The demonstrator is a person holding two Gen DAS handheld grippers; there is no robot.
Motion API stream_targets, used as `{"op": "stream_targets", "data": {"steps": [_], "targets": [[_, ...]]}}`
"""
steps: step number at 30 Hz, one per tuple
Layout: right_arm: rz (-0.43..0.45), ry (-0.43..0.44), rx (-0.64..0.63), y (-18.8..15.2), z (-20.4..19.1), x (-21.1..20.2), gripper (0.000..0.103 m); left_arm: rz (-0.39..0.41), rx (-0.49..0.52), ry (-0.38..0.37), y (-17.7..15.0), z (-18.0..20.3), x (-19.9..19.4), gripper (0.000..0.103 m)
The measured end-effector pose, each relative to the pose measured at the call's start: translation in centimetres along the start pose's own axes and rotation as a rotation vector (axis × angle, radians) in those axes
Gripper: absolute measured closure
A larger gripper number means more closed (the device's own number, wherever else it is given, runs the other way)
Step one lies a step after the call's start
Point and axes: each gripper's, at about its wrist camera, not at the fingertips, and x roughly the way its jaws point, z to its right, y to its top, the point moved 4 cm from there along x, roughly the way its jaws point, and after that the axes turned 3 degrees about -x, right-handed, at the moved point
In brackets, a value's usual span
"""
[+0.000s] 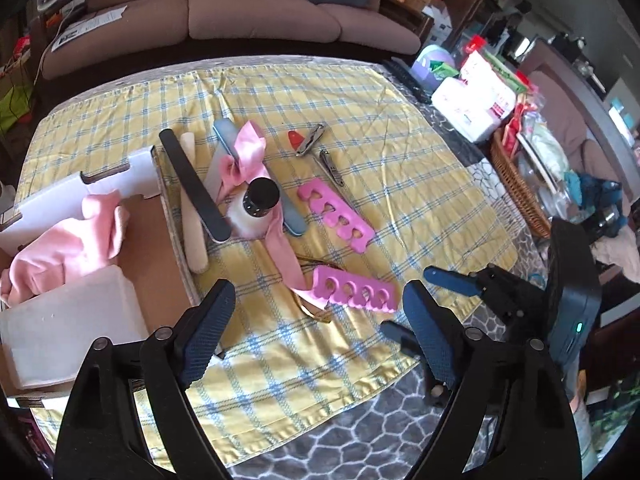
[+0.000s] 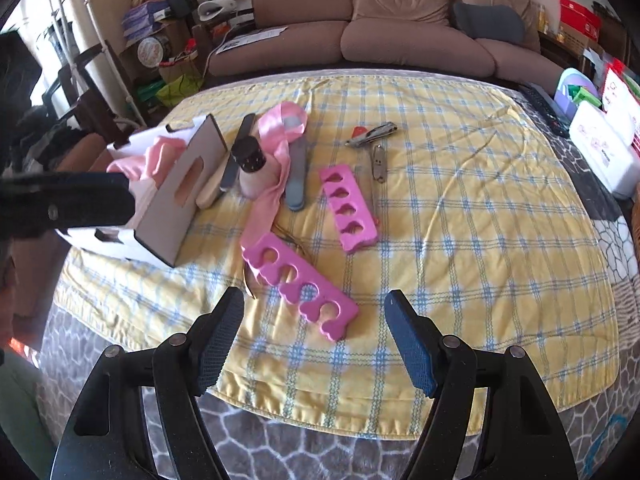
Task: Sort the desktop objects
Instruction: 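Reach toward the pink foam toe separator and grasp it with the right tool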
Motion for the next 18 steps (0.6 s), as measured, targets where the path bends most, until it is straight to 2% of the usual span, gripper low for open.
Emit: {"op": "stream_targets", "data": {"steps": [5,8,12,13,14,15,18], "targets": [[0.047,-0.011,-0.160,-0.3,-0.6,1.2,0.028,-0.028,-0.040,-0.018,2.5,1.5,2.8,0.019],[0.059,0.041,-0.148,-0.2,-0.2,2.0,0.028,-0.035,-0.067,-0.025,3.7,1.9,4.0,0.019],[0.046,0.065,-0.159,-0.5,0.1,3.5,0.030,-0.039,-0.073,-0.006,4.5,1.8,5.0,0.019],[0.033,0.069,-0.154,-0.7,0.3,3.9,0.036,-0.039,-0.077,-0.003,4.6,1.8,5.2,0.019],[0.020,0.076,-0.154,-0.8,0.3,4.3,0.053,-0.041,-0.082,-0.002,4.7,1.7,5.4,0.019],[0.009,0.069,-0.160,-1.0,0.3,4.6,0.061,-0.043,-0.086,-0.001,4.8,1.6,5.6,0.019],[0.022,0.084,-0.153,-1.2,0.6,4.1,0.064,-0.048,-0.092,0.008,4.8,1.6,6.3,0.019]]}}
